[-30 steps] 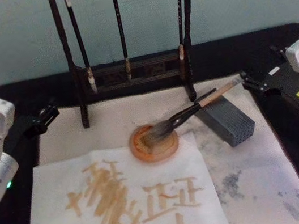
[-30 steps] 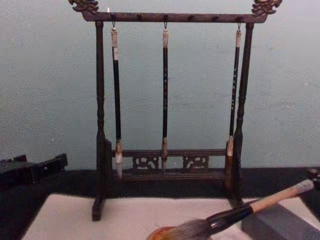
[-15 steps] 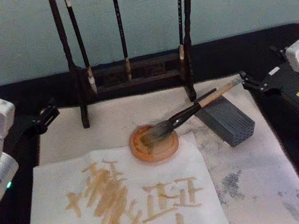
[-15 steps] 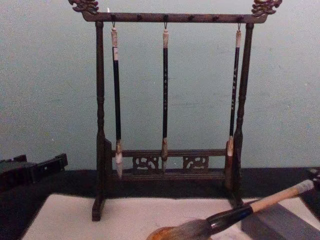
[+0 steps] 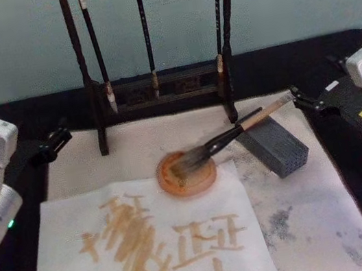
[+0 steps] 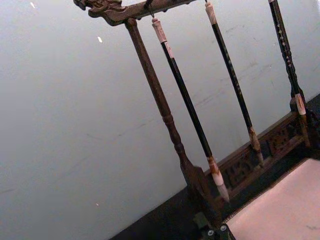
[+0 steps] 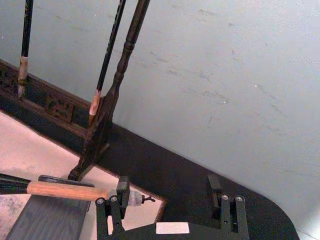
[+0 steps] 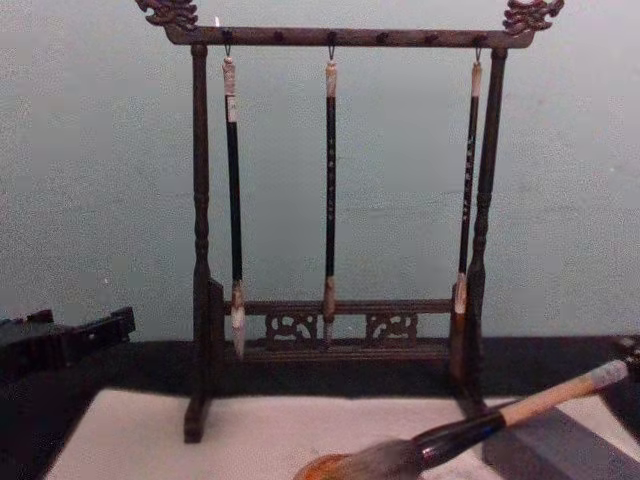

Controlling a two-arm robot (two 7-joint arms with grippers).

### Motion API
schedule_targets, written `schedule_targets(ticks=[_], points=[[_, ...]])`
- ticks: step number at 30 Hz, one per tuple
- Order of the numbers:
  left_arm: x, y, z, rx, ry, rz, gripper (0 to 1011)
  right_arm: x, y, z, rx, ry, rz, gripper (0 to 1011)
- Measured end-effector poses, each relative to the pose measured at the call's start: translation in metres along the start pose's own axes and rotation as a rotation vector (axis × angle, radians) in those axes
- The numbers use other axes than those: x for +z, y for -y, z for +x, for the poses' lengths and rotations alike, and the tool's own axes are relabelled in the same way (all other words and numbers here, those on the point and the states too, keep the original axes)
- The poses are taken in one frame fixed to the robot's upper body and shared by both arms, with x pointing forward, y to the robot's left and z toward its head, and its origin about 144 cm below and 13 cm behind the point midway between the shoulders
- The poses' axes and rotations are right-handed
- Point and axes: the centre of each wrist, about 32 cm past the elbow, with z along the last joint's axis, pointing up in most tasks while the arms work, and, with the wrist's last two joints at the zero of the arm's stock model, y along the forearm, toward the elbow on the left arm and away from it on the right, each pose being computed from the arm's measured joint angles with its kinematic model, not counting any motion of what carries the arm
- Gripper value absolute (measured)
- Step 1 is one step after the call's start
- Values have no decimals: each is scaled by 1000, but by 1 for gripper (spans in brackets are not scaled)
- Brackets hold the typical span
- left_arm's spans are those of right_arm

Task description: Pick up the brush from the inkstone, write on the paper, then place the brush back to its original position.

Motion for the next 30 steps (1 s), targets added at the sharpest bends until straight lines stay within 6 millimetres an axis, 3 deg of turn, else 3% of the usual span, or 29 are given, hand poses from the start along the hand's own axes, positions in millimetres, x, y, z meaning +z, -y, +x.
schedule_targets(ticks=[8, 16, 30], points=[[0, 0, 0, 0, 0, 0, 1002, 0, 0, 0, 2, -2, 0, 1001], [0, 0, 0, 0, 0, 0, 1002, 1, 4, 4, 26, -112, -16, 1001], [0, 0, 0, 0, 0, 0, 1002, -1, 38, 2, 114, -388, 23, 1001]])
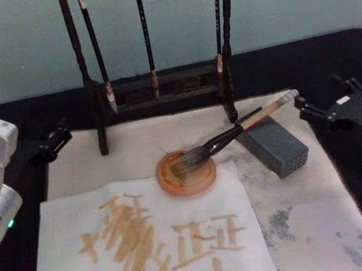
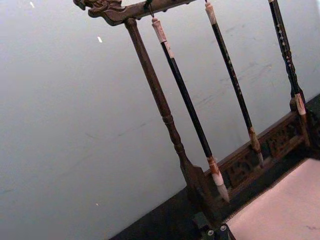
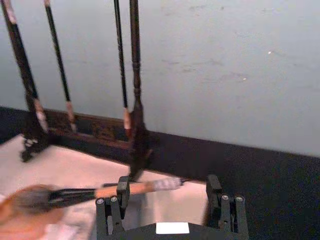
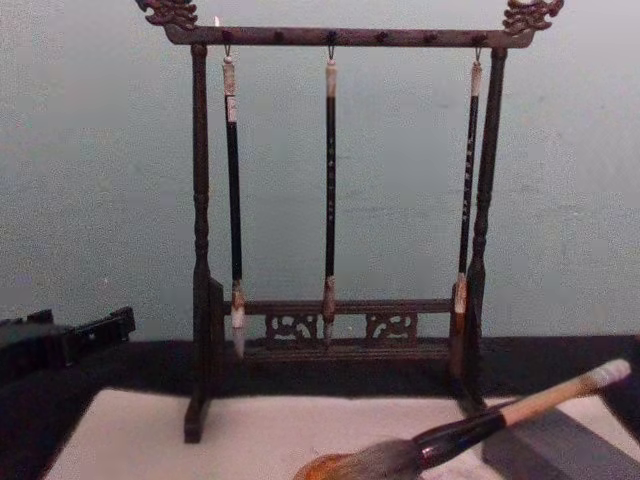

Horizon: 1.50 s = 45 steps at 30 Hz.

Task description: Pick up the brush from the inkstone, write on the paper, then place the brush back to its original position.

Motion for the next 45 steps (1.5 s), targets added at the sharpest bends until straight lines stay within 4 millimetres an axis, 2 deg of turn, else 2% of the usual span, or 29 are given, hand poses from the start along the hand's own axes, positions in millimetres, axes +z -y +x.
schedule_targets(ticks=[8, 18, 28, 33, 45], points=[[0, 0, 0, 0, 0, 0, 1002, -7, 3, -3, 58, -191, 8, 1001], [0, 0, 0, 0, 0, 0, 1002, -19, -6, 9, 66, -582, -27, 1001], [0, 0, 0, 0, 0, 0, 1002, -28, -13, 15, 69, -869, -58, 1001], [0, 0, 0, 0, 0, 0, 1002, -32, -20, 18, 83, -983, -78, 1001], [0, 0, 0, 0, 0, 0, 1000, -35, -36, 19, 117, -1085, -91, 1001]])
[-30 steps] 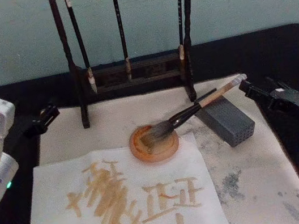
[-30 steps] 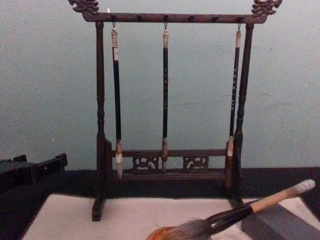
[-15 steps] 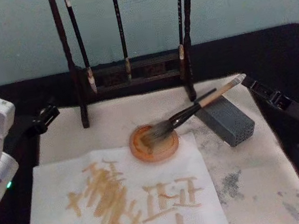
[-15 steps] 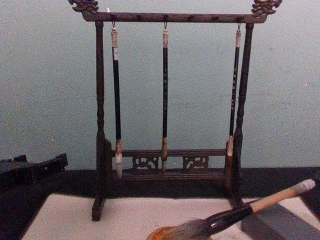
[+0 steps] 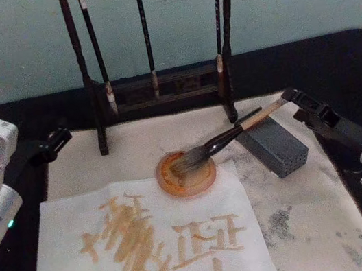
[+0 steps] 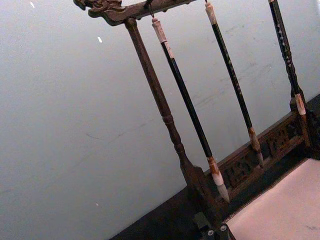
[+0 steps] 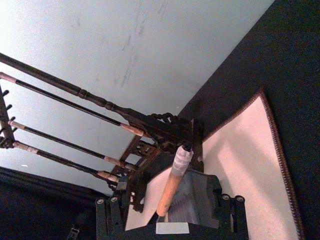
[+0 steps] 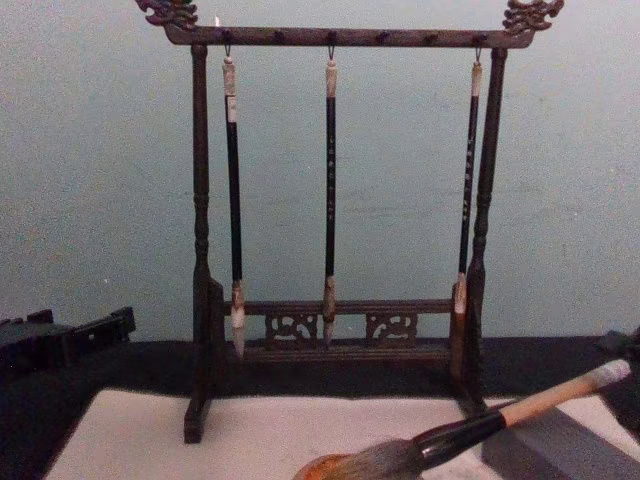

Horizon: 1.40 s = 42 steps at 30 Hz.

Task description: Pick up the brush from the inkstone, write on the paper, then place the brush back to its original position.

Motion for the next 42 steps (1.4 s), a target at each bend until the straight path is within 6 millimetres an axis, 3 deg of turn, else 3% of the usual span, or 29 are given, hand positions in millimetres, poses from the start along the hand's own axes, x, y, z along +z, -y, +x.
schedule_targets(ticks=[22, 42], points=[[0, 0, 0, 0, 0, 0, 1002, 3, -27, 8, 17, -55, -25, 1001], [0, 0, 0, 0, 0, 0, 1002, 1, -36, 17, 26, -128, -28, 1001]])
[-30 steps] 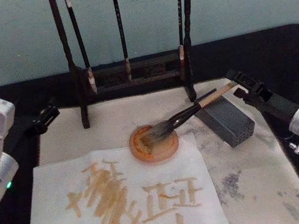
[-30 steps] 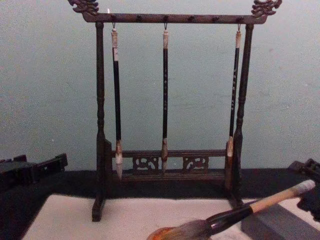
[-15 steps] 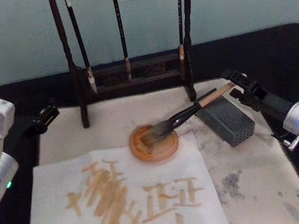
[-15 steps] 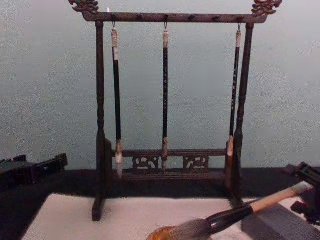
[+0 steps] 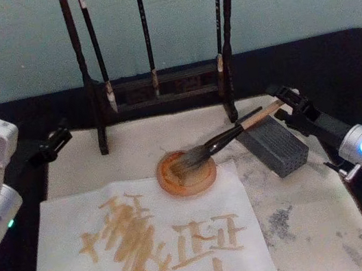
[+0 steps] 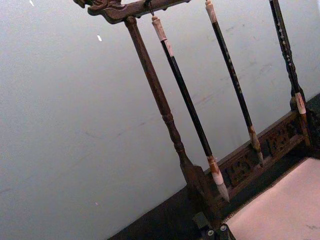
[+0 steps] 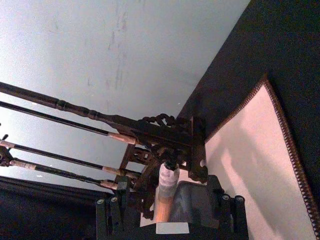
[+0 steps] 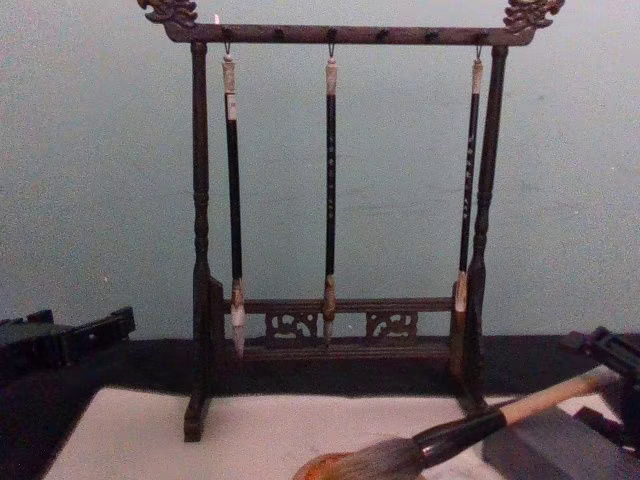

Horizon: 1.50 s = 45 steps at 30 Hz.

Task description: Pick up the brush from the inkstone, write on the paper, then place the brush back to its original position.

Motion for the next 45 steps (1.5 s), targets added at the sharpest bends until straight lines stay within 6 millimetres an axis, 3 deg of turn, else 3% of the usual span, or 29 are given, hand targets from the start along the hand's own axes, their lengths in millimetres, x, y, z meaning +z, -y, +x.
schedule_targets(ticks=[26, 33, 37, 39, 43, 45], points=[[0, 0, 0, 0, 0, 0, 1000, -1, -8, -2, -12, 13, -30, 986], [0, 0, 0, 0, 0, 0, 1002, -1, -8, -2, -12, 13, -29, 805], [0, 0, 0, 0, 0, 0, 1002, -1, -7, -2, -11, 13, -29, 647], [0, 0, 0, 0, 0, 0, 1002, -1, -7, -2, -11, 13, -29, 628], [0, 0, 0, 0, 0, 0, 1002, -1, -7, -2, -11, 13, -29, 442], [0, 0, 0, 0, 0, 0, 1002, -1, -7, -2, -12, 13, -28, 403]])
